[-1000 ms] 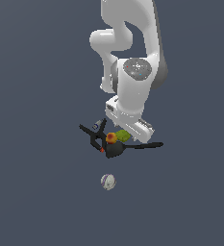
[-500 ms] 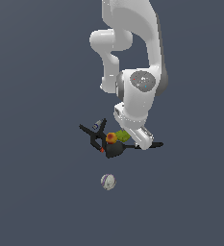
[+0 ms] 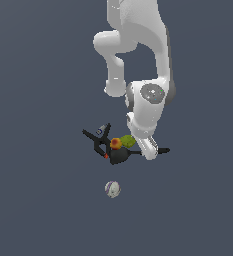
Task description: Pick up a designated object from a clutter of objects.
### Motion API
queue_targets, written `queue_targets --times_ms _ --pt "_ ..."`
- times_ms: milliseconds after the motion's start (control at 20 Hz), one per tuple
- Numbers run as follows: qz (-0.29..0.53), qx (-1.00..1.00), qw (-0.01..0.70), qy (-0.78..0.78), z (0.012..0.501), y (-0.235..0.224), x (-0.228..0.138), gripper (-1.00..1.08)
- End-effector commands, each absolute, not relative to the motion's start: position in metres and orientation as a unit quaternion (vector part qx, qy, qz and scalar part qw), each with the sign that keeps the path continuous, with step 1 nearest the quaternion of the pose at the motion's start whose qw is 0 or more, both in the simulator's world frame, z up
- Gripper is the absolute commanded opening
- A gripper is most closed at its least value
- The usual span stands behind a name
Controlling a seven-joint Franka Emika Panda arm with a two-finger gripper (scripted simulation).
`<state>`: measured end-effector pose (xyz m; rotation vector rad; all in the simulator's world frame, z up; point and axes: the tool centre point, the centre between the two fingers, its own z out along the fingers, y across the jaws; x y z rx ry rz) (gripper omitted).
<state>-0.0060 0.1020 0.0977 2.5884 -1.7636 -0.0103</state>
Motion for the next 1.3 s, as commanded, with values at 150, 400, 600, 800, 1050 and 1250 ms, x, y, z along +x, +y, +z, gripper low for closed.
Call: queue_targets --times_ms 150,400,600,800,1050,1250 --pt "-0.001 0.797 0.002 -0.604 0.082 0.111 -0.01 1.0" --pt "-0.001 0.779 0.001 -0.627 0.073 0.116 -0.013 1.0" --pt "0.0 0.77 0.0 -0.637 0.069 0.119 -0.014 1.0" --pt "0.0 0.768 0.0 -0.641 0.067 0.12 -0.014 1.0" --pt "0.0 0.769 0.0 -0.64 0.063 0.119 -0.015 1.0" --pt "0.0 0.768 0.0 -0.64 0.049 0.119 -0.015 1.0"
